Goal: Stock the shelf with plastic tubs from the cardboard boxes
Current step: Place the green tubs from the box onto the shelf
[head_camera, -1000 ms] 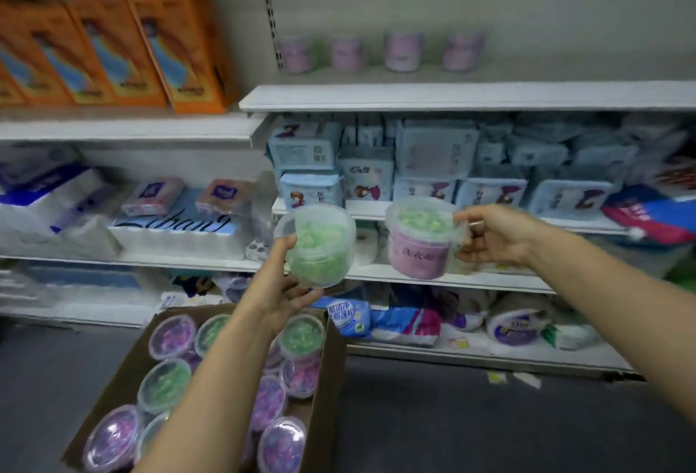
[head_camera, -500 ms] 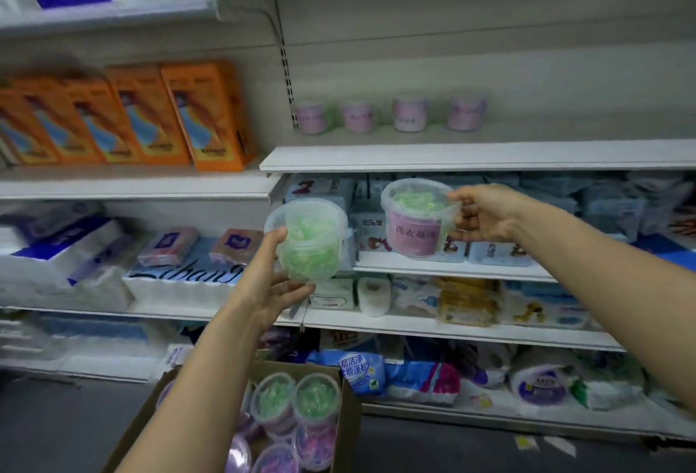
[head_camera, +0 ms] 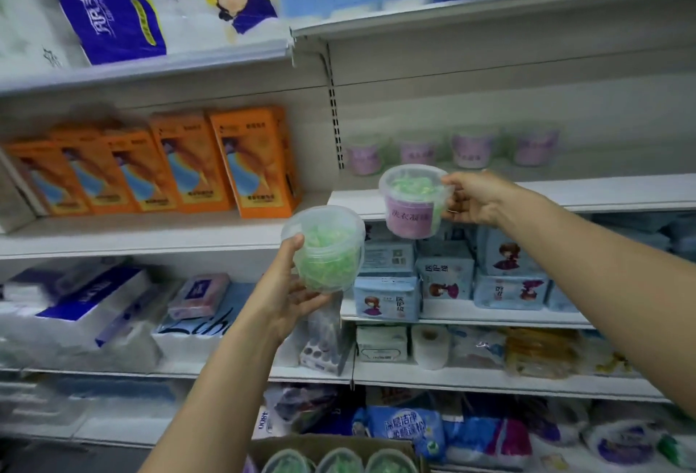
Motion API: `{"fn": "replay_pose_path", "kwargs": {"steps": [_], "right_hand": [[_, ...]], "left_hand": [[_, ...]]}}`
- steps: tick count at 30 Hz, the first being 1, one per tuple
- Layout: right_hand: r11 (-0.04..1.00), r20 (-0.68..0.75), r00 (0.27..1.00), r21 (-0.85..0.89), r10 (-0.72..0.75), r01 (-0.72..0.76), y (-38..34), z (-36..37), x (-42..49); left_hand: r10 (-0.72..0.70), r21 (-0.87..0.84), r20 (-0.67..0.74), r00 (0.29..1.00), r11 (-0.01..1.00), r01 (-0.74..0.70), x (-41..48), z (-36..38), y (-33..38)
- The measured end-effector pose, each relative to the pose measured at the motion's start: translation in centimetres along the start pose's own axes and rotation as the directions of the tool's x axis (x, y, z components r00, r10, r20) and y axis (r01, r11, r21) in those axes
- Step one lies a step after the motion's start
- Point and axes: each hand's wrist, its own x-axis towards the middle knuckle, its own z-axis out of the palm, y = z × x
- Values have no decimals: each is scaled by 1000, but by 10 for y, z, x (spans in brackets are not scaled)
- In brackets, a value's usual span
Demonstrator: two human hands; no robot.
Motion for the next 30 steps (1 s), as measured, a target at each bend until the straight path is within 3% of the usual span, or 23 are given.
{"fn": "replay_pose_path", "kwargs": {"steps": [10, 14, 15, 17, 20, 30], "right_hand": [[995, -56, 998, -102, -12, 7, -27, 67, 69], [976, -53, 992, -189, -118, 106, -30, 74, 82], [941, -38, 980, -288, -194, 175, -31, 75, 82], [770, 85, 935, -545, -343, 332, -31, 75, 80], [540, 296, 876, -698, -380, 470, -29, 77, 75], [505, 333, 867, -711, -371, 489, -32, 100, 90]], "left_hand": [[24, -34, 11, 1000, 999, -24, 36, -12, 14], [25, -70, 7, 1000, 997, -25, 45, -17, 16], [24, -77, 6, 1000, 997, -24, 46, -18, 17], [20, -88, 6, 1000, 996, -19, 49, -19, 18], [10, -108, 14, 1000, 994, -8, 55, -19, 19], [7, -121, 3, 1000, 993, -6, 65, -18, 25]]}}
